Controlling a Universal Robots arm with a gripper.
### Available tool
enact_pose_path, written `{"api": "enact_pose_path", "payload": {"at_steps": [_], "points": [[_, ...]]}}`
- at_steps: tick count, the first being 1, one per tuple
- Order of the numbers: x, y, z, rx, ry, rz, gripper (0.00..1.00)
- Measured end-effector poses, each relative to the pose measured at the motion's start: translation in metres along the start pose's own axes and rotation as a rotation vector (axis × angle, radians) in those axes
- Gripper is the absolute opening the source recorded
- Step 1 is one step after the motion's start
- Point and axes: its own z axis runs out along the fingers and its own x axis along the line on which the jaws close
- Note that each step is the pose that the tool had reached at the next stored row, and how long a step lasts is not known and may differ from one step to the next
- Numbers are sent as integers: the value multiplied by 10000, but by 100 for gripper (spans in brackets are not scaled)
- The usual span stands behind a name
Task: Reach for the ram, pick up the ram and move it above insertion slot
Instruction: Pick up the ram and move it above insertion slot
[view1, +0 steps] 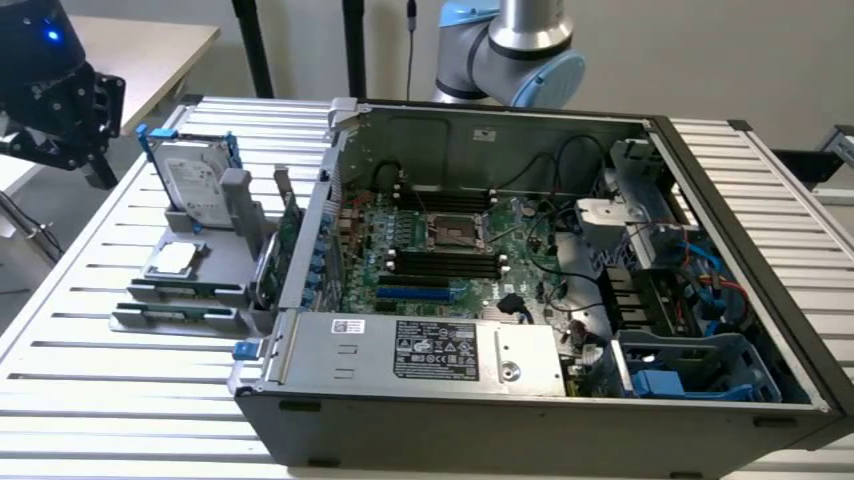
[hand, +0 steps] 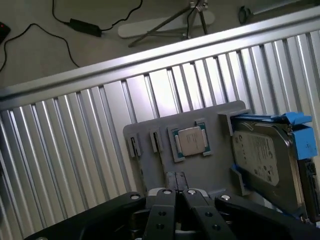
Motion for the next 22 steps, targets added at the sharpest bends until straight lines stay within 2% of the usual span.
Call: {"api": "enact_pose_path", "payload": {"at_steps": [6,10,15,19,22], "points": [[0,0,0,15,32,-1014,11],[-3,-10,-1,14,35,-1018,11],[-33,-222,-9,13,36,-1041,11],[-8,-285,5,14,39,-1143,11],[62,-310,43,18,39,-1172,11]]}}
